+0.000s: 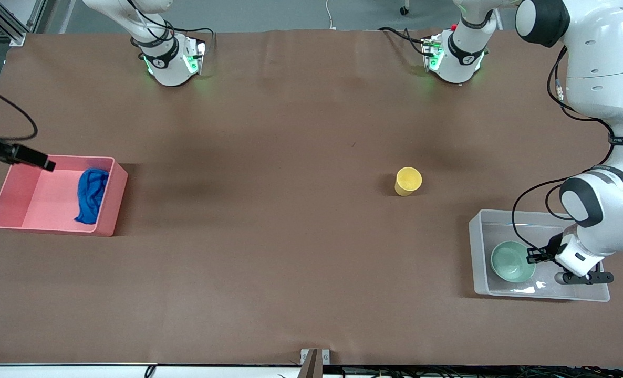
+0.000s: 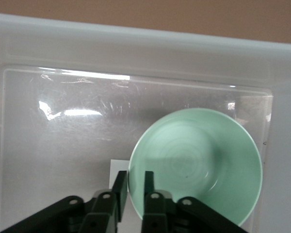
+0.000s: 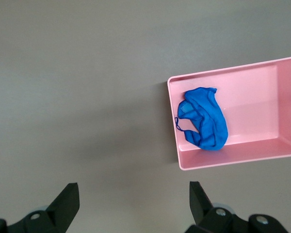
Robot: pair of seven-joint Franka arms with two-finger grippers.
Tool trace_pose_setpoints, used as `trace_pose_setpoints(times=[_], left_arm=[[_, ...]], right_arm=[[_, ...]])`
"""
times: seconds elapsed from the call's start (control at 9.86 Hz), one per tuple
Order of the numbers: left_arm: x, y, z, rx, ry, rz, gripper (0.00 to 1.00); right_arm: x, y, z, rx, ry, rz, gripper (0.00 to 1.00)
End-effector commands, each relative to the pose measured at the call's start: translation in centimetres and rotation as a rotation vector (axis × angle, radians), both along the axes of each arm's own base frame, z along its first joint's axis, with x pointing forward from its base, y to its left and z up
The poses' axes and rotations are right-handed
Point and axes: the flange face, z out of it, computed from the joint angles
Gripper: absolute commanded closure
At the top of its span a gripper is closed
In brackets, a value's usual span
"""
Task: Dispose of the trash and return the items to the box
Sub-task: 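Place the bowl in the clear bin while the right gripper releases the cloth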
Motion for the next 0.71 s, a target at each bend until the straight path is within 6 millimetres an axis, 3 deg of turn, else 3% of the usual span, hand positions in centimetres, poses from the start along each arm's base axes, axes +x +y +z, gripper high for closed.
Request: trace_pose_setpoints(times=[0.0, 0.2, 0.41, 0.61], left_arm=[[0.3, -0.1, 1.5, 0.002, -0.028, -0.013, 0.03], [-0.6, -1.1, 9.4, -0.014, -0.081, -0.024, 0.0], [-4.4, -5.1, 17.5, 0.036, -0.06, -0.069, 0.0], [-8.7, -9.7, 23.7, 0.052, -0.003, -0.061, 0.0]], right_arm=[[-4.8, -1.8, 4.6, -0.011, -0.021, -0.03, 0.0], [-4.5, -1.3, 5.4, -0.07, -0.035, -0.011, 0.0], [-4.4, -1.3, 6.0, -0.068, -0.049, -0.013, 0.0], [-4.4, -1.4, 6.0, -0.064, -0.05, -0.015, 0.0]])
